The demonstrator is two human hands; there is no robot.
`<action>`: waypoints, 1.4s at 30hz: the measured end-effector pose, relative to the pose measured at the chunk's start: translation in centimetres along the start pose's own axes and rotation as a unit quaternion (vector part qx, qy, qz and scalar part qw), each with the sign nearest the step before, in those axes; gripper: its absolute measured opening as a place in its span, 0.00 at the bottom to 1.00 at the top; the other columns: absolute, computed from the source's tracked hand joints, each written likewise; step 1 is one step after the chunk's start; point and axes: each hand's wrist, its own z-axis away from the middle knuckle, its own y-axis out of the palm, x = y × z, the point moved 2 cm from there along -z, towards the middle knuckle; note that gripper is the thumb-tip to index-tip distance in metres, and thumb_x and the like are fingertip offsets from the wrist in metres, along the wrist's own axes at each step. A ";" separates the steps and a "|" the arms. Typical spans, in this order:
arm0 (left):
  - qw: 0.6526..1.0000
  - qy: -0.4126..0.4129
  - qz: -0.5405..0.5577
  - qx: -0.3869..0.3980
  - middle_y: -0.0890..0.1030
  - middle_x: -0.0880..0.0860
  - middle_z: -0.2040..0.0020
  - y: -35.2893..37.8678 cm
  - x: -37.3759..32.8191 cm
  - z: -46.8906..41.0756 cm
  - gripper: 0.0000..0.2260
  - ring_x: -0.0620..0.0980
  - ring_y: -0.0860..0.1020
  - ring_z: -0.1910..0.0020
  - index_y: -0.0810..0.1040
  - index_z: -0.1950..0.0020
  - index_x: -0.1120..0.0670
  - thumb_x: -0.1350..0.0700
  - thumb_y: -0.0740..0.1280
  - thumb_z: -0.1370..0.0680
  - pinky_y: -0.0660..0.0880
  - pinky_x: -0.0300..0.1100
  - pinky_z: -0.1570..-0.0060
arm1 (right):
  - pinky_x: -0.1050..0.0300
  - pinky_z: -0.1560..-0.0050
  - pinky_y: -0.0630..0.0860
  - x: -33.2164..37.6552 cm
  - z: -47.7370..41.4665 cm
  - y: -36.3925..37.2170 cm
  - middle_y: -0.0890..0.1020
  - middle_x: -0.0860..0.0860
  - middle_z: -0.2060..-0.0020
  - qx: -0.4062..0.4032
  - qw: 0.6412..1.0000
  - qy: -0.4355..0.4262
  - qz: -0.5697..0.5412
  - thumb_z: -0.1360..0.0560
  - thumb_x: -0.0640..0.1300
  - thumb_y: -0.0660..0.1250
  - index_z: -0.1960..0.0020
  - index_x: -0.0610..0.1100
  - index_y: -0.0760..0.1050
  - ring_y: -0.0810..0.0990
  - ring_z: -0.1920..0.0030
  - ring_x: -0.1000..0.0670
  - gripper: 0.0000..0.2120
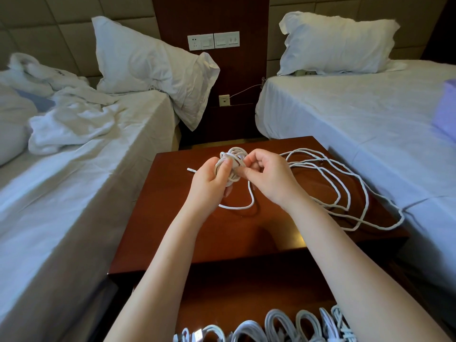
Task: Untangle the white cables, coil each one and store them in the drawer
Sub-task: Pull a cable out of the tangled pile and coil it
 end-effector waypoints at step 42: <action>0.993 -0.043 0.009 -0.107 0.72 0.54 0.70 1.1 1.4 1.4 0.16 0.40 0.70 0.78 0.68 0.61 0.59 0.54 0.54 0.16 0.67 0.35 0.74 | 0.61 0.71 0.63 -0.5 2.3 2.7 0.80 0.45 0.65 -0.122 0.940 -0.174 0.267 0.25 0.39 0.68 0.56 0.38 0.74 0.78 0.70 0.44 0.05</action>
